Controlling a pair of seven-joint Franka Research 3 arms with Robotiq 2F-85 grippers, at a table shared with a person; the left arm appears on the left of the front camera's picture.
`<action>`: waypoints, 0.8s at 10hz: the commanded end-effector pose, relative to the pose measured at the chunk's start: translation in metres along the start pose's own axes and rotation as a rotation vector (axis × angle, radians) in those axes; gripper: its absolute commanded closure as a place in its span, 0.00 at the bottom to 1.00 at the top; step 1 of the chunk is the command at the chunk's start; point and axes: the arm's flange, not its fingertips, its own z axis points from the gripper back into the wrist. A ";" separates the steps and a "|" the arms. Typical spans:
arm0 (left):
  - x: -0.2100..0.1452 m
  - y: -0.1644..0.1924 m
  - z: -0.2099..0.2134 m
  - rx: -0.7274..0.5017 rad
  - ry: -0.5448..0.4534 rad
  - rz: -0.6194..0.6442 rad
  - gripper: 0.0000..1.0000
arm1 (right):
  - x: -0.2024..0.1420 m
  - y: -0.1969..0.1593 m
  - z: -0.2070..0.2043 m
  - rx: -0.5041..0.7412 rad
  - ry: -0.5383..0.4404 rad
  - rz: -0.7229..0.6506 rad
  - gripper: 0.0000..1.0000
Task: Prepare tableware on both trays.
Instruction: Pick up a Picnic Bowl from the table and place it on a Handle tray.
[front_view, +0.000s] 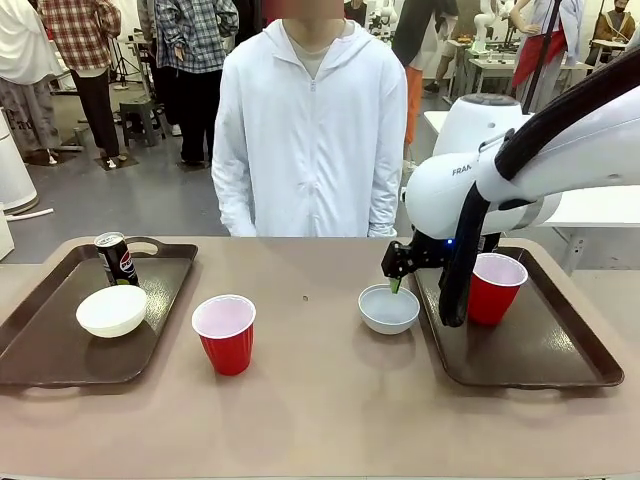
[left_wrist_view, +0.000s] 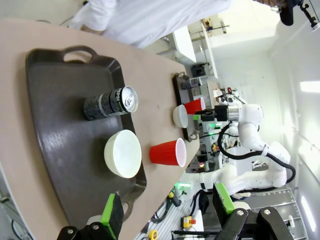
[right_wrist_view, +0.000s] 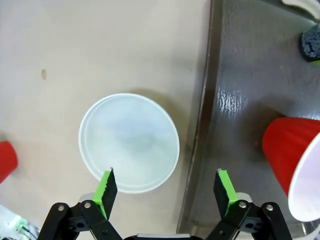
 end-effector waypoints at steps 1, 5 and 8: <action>-0.002 -0.002 0.000 0.007 -0.006 0.001 0.05 | 0.016 0.004 -0.015 -0.036 -0.005 -0.049 0.00; -0.002 -0.002 0.000 0.007 -0.006 0.001 0.05 | 0.023 0.005 -0.040 -0.082 -0.001 -0.051 0.31; -0.002 -0.002 0.000 0.007 -0.006 0.001 0.05 | 0.023 0.004 -0.051 -0.096 0.015 -0.055 0.39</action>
